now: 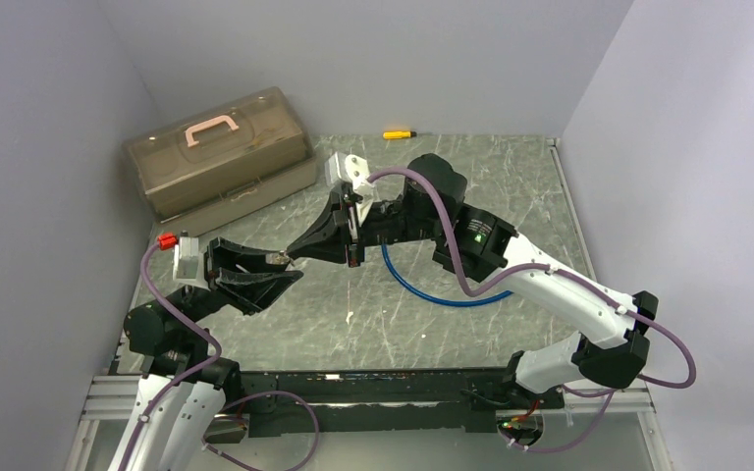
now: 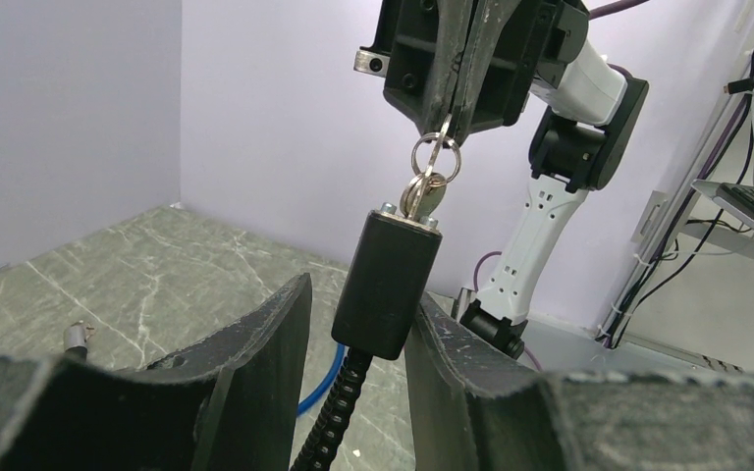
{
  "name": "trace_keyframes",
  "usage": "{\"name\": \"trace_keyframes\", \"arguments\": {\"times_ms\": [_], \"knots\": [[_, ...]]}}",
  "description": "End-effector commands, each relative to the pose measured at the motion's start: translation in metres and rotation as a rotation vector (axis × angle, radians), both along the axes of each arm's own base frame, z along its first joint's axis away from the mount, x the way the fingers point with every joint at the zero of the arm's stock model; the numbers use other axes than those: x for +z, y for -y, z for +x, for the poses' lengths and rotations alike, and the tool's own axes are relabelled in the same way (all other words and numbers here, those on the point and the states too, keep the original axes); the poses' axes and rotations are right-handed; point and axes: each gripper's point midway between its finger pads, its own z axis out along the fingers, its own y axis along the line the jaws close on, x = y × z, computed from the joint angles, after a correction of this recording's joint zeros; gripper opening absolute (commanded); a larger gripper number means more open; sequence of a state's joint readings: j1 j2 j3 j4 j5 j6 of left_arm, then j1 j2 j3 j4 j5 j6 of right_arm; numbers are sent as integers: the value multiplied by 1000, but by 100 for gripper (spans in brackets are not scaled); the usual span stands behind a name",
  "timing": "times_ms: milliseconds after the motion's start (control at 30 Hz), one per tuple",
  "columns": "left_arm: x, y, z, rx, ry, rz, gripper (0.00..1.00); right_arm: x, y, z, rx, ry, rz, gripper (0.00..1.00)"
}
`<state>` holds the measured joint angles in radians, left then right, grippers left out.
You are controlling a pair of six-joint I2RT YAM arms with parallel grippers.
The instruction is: Unlock with the key
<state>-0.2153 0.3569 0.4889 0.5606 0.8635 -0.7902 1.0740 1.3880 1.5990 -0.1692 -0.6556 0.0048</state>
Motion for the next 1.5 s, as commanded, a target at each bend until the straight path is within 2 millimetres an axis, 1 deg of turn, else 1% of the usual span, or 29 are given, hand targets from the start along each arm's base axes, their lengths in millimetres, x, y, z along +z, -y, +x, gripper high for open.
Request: {"name": "trace_keyframes", "arguments": {"times_ms": [0,167,233,267,367,633,700,767,800,833,867,900,933,967,1000,1067,1133,1233,1300,1367,1400,1467], "knots": [[23,-4,-12,8,80,-27,0,26,0,-1,6,9,90,1],[23,-4,-11,7,78,-26,0,23,-3,1,-1,-1,100,0],[23,-4,-11,6,78,-26,0,23,-2,2,-6,1,103,7],[23,-4,-11,6,77,-26,0,23,-2,2,-8,1,102,8],[24,-4,-12,6,79,-26,0,19,-2,2,-1,12,78,0],[24,-4,-12,6,82,-27,0,12,-5,7,-21,4,37,0],[23,-4,-11,9,76,-24,0,7,-5,12,-55,0,17,0],[20,-4,-9,17,72,-14,0,-7,-1,27,-142,-22,-26,0],[18,-4,-6,22,66,-6,0,-19,2,38,-196,-37,-55,3],[15,-3,-4,30,60,7,0,-33,8,50,-249,-61,-87,11],[11,-3,0,42,54,26,0,-48,15,61,-303,-104,-118,22],[5,-3,5,57,52,55,0,-66,24,72,-356,-150,-149,28],[-3,-3,10,73,46,85,0,-83,32,78,-394,-198,-174,33],[-12,-3,18,95,31,117,0,-104,40,81,-426,-237,-207,42],[-19,-3,24,112,18,148,0,-127,48,85,-477,-265,-250,47],[-35,-2,28,110,19,214,0,-173,65,85,-543,-299,-360,50],[-49,0,31,99,12,259,0,-217,77,76,-556,-339,-469,50],[-64,2,32,76,30,323,0,-264,80,56,-522,-419,-553,44],[-73,2,34,71,52,362,0,-290,78,46,-495,-448,-596,40],[-81,2,40,69,61,399,0,-315,76,40,-480,-460,-645,40],[-86,3,42,64,68,419,0,-325,74,38,-477,-463,-669,39],[-88,3,48,70,74,437,0,-336,72,38,-478,-471,-705,39]]}}
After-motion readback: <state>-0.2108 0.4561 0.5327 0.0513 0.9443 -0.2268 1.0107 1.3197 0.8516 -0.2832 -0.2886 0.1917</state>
